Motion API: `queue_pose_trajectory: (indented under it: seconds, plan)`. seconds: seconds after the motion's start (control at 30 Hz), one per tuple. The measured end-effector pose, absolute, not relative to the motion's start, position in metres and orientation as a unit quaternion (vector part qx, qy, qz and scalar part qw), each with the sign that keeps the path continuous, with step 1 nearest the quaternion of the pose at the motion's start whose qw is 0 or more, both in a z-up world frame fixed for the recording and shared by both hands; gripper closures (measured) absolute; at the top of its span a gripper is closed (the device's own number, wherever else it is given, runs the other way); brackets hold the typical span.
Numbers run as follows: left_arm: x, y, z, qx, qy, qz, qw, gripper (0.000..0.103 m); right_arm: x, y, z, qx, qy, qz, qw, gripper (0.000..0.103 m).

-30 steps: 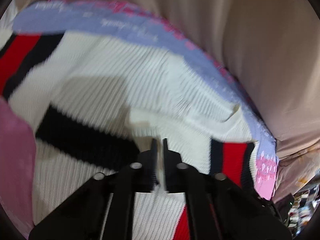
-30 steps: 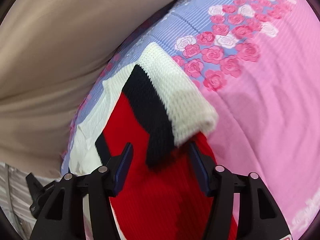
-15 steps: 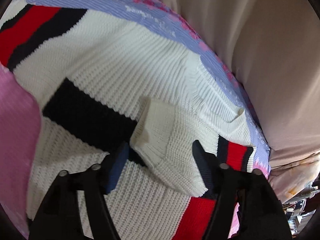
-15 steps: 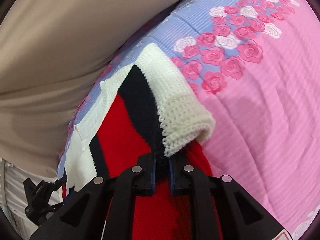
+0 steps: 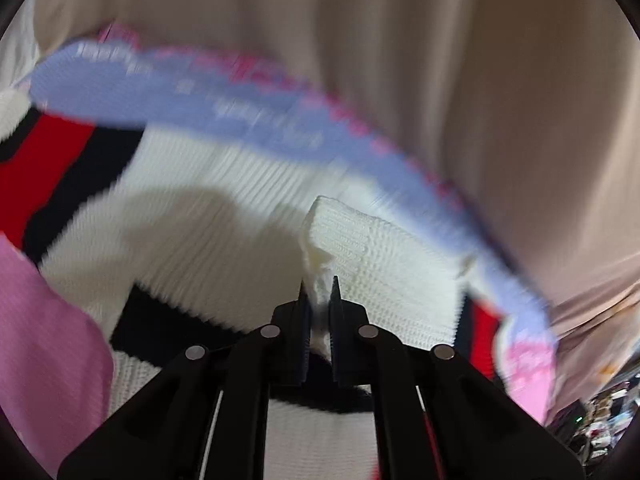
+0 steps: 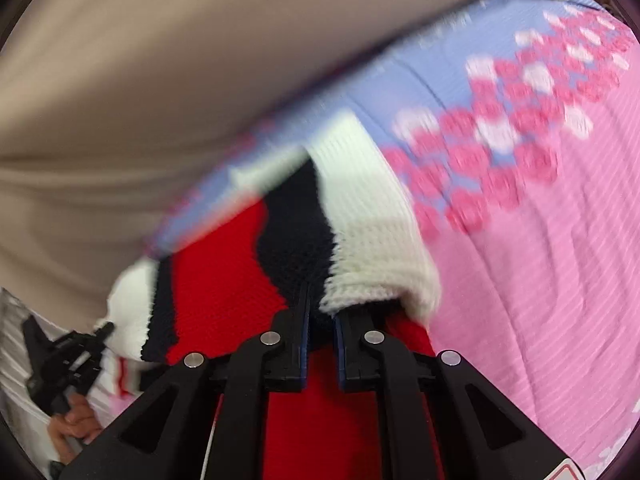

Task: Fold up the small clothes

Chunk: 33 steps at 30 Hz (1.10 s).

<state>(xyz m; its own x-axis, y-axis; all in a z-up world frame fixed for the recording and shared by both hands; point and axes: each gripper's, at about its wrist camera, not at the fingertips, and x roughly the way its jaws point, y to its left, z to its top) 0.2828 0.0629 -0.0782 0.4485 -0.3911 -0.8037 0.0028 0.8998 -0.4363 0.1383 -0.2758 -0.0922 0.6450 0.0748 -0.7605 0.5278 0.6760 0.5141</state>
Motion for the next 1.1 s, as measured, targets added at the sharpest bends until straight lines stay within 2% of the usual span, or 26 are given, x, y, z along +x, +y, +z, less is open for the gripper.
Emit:
queue_pose_trajectory:
  seconds: [0.03, 0.07, 0.2, 0.27, 0.37, 0.4, 0.43, 0.5, 0.53, 0.57, 0.67, 0.73, 0.8, 0.9, 0.97, 1.03, 1.1]
  plan:
    - [0.283, 0.063, -0.098, -0.180, 0.535, -0.105, 0.819, 0.096, 0.141, -0.276, -0.107, 0.382, 0.418, -0.140, 0.812, 0.097]
    - [0.278, 0.065, -0.113, -0.191, 0.537, -0.100, 0.816, 0.096, 0.134, -0.278, -0.107, 0.396, 0.393, -0.137, 0.819, 0.097]
    - [0.270, 0.068, -0.113, -0.203, 0.524, -0.104, 0.821, 0.095, 0.118, -0.285, -0.083, 0.398, 0.403, -0.150, 0.810, 0.086]
    - [0.268, 0.071, -0.114, -0.203, 0.524, -0.108, 0.820, 0.095, 0.098, -0.287, -0.061, 0.372, 0.398, -0.180, 0.819, 0.086]
    - [0.268, 0.070, -0.114, -0.198, 0.520, -0.111, 0.823, 0.094, 0.085, -0.294, -0.035, 0.329, 0.375, -0.221, 0.838, 0.072]
    - [0.266, 0.070, -0.114, -0.196, 0.519, -0.110, 0.825, 0.094, 0.095, -0.299, -0.028, 0.318, 0.379, -0.217, 0.842, 0.060]
    - [0.268, 0.074, -0.112, -0.196, 0.518, -0.109, 0.825, 0.094, 0.102, -0.305, -0.029, 0.312, 0.389, -0.208, 0.841, 0.053]
    - [0.270, 0.069, -0.112, -0.197, 0.517, -0.106, 0.826, 0.094, 0.127, -0.311, -0.044, 0.288, 0.417, -0.196, 0.840, 0.055]
    - [0.271, 0.067, -0.112, -0.197, 0.517, -0.106, 0.826, 0.094, 0.136, -0.310, -0.055, 0.273, 0.437, -0.190, 0.836, 0.065]
    - [0.271, 0.067, -0.112, -0.196, 0.517, -0.107, 0.826, 0.094, 0.141, -0.307, -0.065, 0.267, 0.446, -0.181, 0.835, 0.087]
    - [0.272, 0.068, -0.113, -0.193, 0.516, -0.115, 0.827, 0.094, 0.130, -0.305, -0.078, 0.219, 0.439, -0.203, 0.848, 0.086]
    - [0.271, 0.068, -0.113, -0.190, 0.513, -0.118, 0.829, 0.094, 0.115, -0.323, -0.084, 0.268, 0.426, -0.197, 0.842, 0.080]
    - [0.270, 0.069, -0.113, -0.190, 0.511, -0.117, 0.830, 0.094, 0.120, -0.324, -0.064, 0.251, 0.435, -0.216, 0.837, 0.088]
    - [0.269, 0.068, -0.113, -0.188, 0.510, -0.116, 0.832, 0.094, 0.151, -0.307, -0.021, 0.209, 0.417, -0.163, 0.869, 0.086]
    - [0.269, 0.067, -0.113, -0.186, 0.510, -0.115, 0.832, 0.094, 0.182, -0.293, -0.011, 0.186, 0.427, -0.110, 0.878, 0.081]
    - [0.270, 0.068, -0.113, -0.186, 0.511, -0.115, 0.831, 0.094, 0.221, -0.273, -0.020, 0.158, 0.457, -0.035, 0.875, 0.067]
    - [0.271, 0.069, -0.113, -0.186, 0.514, -0.118, 0.829, 0.094, 0.250, -0.254, -0.039, 0.108, 0.496, 0.010, 0.862, 0.063]
